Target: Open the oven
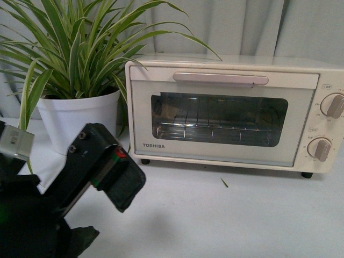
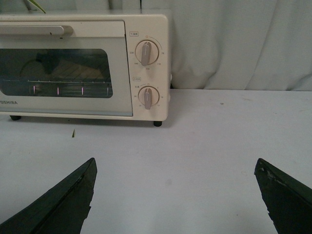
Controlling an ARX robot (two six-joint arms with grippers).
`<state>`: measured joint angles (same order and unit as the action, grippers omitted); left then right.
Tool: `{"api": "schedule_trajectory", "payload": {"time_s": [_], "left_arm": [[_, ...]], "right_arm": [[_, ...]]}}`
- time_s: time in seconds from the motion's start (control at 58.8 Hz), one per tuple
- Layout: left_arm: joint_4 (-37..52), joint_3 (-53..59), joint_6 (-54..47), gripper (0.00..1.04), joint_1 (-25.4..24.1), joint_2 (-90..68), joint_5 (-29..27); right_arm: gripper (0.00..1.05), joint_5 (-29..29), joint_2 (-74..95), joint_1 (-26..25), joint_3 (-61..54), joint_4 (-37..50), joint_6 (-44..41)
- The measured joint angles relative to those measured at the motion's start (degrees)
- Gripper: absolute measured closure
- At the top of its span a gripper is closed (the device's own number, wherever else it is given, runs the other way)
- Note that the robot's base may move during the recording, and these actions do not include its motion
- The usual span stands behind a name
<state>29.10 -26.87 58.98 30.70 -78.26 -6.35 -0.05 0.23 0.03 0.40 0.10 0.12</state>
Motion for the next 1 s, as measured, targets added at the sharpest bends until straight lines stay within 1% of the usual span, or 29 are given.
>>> {"api": "schedule_trajectory", "payload": {"time_s": [0.119,0.221,0.459,0.476,0.493,0.527,0.561,0.612,0.697,0.799,0.816,0.884,0.969,1.003], "left_arm": [[2.86,-4.13,1.16,0.06,0.07,-7.45,0.68],[3.19,-6.25,1.84,0.06,-0.15,-11.93,1.03],[4.37,-9.03,3.34,0.06,-0.48,-15.30,1.66],[4.37,-9.16,3.43,0.06,-0.55,-15.39,1.68],[4.37,-9.20,3.52,0.06,-0.63,-15.39,1.73],[4.37,-9.27,3.58,0.06,-0.83,-15.47,1.68],[4.31,-9.40,3.72,0.06,-0.96,-15.52,1.57],[4.31,-9.53,3.85,0.06,-0.96,-15.54,1.62],[4.15,-9.57,4.15,0.06,-1.11,-15.65,1.46],[4.15,-9.70,4.74,0.06,-1.46,-16.28,1.46],[4.15,-9.77,4.76,0.06,-1.46,-16.46,1.46],[4.15,-9.79,5.29,0.06,-1.49,-16.87,1.42],[4.15,-9.79,5.62,0.06,-1.62,-16.87,1.42],[4.13,-9.79,5.64,0.06,-1.62,-16.87,1.38]], "right_arm": [[0.09,0.00,0.00,0.00,0.00,0.00,0.00],[0.09,0.00,0.00,0.00,0.00,0.00,0.00],[0.09,0.00,0.00,0.00,0.00,0.00,0.00],[0.09,-2.93,0.85,-0.96,0.46,-1.60,0.98],[0.09,-4.66,1.33,-1.46,0.87,-2.73,1.92],[0.09,-13.03,4.92,-3.72,3.19,-8.07,5.33],[0.09,-18.82,9.01,-4.37,5.11,-10.43,8.41],[0.09,-19.45,12.79,-3.67,6.51,-10.21,10.40],[0.09,-15.04,20.96,1.31,10.49,-5.70,11.69],[0.09,-6.49,33.57,9.44,17.86,3.19,12.37],[0.09,-4.39,36.61,11.06,19.52,4.98,12.35],[0.09,1.09,45.97,15.12,24.87,9.49,12.11],[0.09,6.73,55.39,18.18,31.69,12.46,11.69],[0.09,8.15,57.92,18.82,33.88,12.76,11.67]]}}
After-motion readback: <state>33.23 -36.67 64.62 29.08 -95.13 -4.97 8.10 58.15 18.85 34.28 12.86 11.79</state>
